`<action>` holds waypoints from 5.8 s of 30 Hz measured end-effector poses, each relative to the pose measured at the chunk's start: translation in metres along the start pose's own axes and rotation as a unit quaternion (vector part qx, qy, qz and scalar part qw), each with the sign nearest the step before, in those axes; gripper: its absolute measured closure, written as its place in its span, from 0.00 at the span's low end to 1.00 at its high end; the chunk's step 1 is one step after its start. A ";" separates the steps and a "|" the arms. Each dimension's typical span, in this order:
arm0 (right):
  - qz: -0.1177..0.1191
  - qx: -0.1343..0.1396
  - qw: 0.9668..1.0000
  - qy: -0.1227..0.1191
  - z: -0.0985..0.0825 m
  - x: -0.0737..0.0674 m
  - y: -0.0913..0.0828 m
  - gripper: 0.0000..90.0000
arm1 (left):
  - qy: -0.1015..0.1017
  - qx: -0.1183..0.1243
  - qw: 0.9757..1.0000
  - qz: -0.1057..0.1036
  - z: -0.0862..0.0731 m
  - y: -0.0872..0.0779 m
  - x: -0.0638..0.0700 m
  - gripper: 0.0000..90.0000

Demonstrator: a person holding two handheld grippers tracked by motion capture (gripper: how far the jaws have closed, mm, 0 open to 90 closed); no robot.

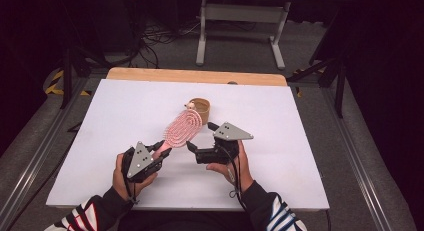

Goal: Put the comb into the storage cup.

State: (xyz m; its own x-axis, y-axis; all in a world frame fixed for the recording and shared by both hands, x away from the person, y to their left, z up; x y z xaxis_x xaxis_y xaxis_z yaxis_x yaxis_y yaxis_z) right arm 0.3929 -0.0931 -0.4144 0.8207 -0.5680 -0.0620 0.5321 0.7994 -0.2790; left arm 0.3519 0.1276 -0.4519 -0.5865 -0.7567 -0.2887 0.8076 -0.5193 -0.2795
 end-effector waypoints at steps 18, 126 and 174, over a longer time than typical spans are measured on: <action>0.066 0.014 0.996 0.058 -0.002 -0.002 0.003 0.13 | 0.046 0.005 0.999 0.000 -0.001 -0.001 0.015 0.77; -0.052 0.169 0.982 -0.063 0.048 0.030 -0.115 0.69 | 0.010 -0.025 0.999 -0.027 -0.061 -0.041 -0.066 0.09; -0.113 0.150 0.982 -0.034 0.081 0.075 -0.046 0.69 | -0.006 -0.023 0.999 -0.038 -0.061 -0.037 -0.064 0.09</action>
State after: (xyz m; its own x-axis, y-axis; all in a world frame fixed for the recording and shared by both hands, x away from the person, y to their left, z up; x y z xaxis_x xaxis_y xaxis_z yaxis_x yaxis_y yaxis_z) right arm 0.4468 -0.1571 -0.3286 0.6811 -0.7313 0.0354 0.7312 0.6819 0.0173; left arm 0.3562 0.2191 -0.4788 -0.6443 -0.7212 -0.2545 0.7577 -0.5564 -0.3411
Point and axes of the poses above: each handheld gripper's, and its own axes: y roughly forward along the jaws, z roughly out of its top, x roughly to its right, the point moved 3 cm from there along y, roughly forward along the jaws, and after that the axes turned 8 degrees about z, right-handed, at the moved point
